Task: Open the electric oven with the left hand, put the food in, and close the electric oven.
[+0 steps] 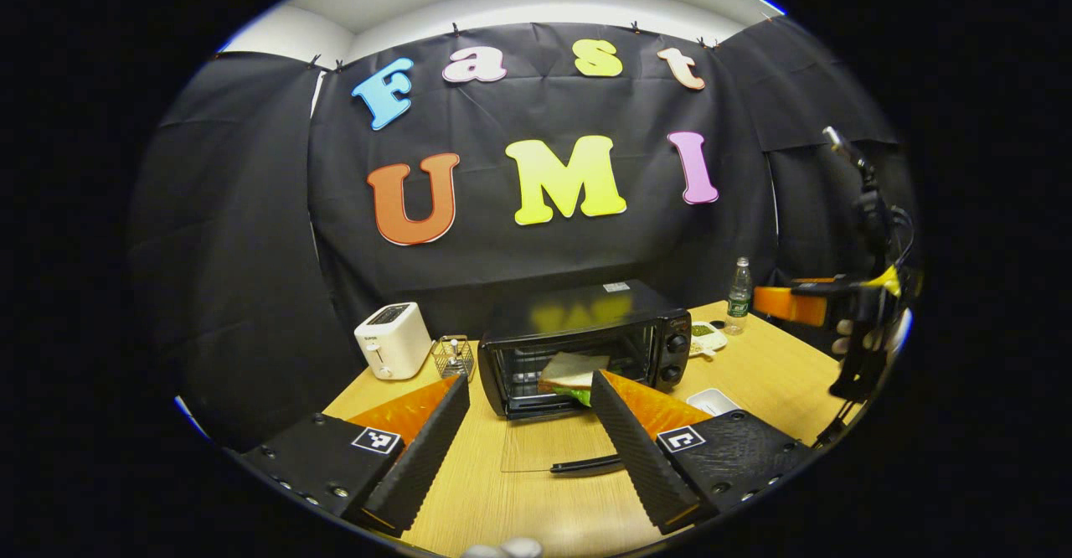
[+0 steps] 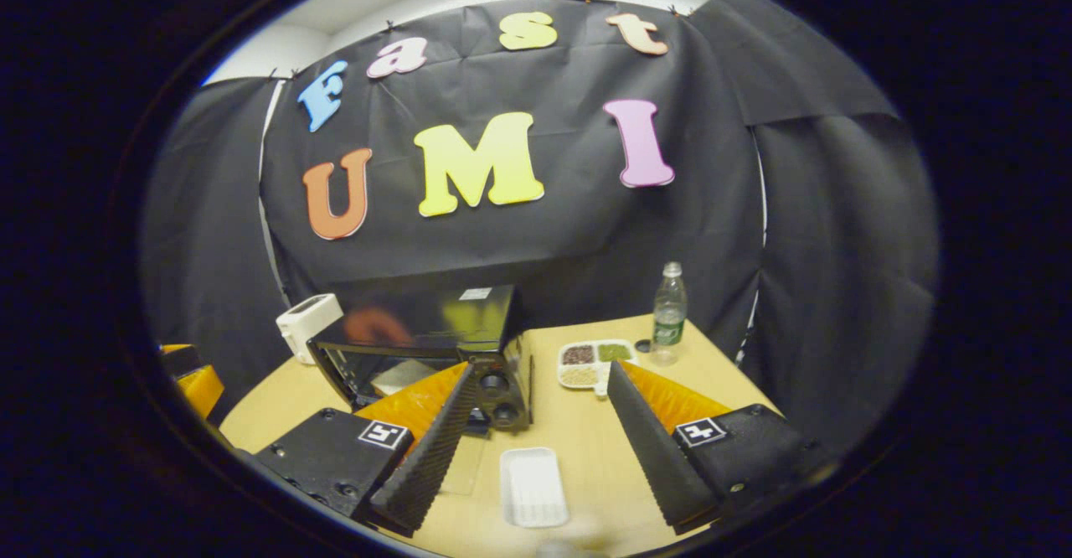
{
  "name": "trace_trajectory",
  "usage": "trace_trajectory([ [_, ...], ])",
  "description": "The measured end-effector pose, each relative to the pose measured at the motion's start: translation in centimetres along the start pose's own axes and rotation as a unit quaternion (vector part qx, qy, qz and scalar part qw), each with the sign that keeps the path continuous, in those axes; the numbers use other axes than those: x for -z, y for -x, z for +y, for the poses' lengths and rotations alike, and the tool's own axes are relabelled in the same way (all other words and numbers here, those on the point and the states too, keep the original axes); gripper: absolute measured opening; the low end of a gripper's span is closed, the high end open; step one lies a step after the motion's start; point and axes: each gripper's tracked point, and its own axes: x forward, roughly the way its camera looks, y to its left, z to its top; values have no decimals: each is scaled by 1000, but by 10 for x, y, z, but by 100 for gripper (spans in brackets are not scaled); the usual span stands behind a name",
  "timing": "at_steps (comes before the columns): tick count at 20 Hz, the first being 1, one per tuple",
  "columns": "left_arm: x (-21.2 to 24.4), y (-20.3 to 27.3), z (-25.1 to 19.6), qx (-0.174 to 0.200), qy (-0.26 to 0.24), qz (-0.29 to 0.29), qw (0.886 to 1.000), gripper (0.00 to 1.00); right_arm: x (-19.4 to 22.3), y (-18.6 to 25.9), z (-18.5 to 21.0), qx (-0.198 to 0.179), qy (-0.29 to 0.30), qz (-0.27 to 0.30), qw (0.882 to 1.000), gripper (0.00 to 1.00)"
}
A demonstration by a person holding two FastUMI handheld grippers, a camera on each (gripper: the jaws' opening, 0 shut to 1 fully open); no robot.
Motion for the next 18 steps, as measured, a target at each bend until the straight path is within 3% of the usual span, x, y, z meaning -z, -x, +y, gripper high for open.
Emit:
trace_trajectory([
  [10,97,-11,-47,-11,30,78,996,96,-48,95,-71,37,68,-31,997,97],
  [14,139,-27,-64,-6,51,111,992,96,-53,119,-77,35,74,-26,996,97],
  [18,175,-45,-85,9,37,135,990,96,-48,131,-79,31,72,-6,997,97],
])
